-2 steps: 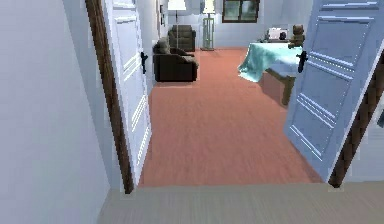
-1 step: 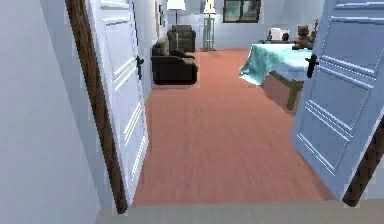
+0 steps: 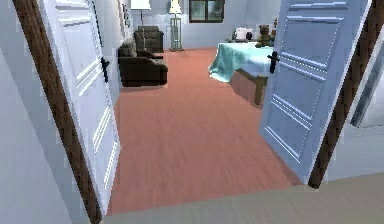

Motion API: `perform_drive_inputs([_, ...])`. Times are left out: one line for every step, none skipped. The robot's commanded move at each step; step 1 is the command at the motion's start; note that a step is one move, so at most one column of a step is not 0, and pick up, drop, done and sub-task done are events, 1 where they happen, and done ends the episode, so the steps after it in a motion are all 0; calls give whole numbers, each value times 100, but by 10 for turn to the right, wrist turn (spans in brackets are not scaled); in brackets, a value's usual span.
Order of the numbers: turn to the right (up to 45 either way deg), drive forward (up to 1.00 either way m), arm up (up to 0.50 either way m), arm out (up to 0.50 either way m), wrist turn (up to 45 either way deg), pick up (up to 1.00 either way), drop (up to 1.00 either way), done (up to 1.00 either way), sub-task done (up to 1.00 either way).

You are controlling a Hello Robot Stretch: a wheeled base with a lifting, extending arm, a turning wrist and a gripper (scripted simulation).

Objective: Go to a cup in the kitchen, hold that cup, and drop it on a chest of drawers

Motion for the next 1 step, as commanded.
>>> perform_drive_inputs([0, 100, 0, 0, 0, 0, 0, 0, 0])
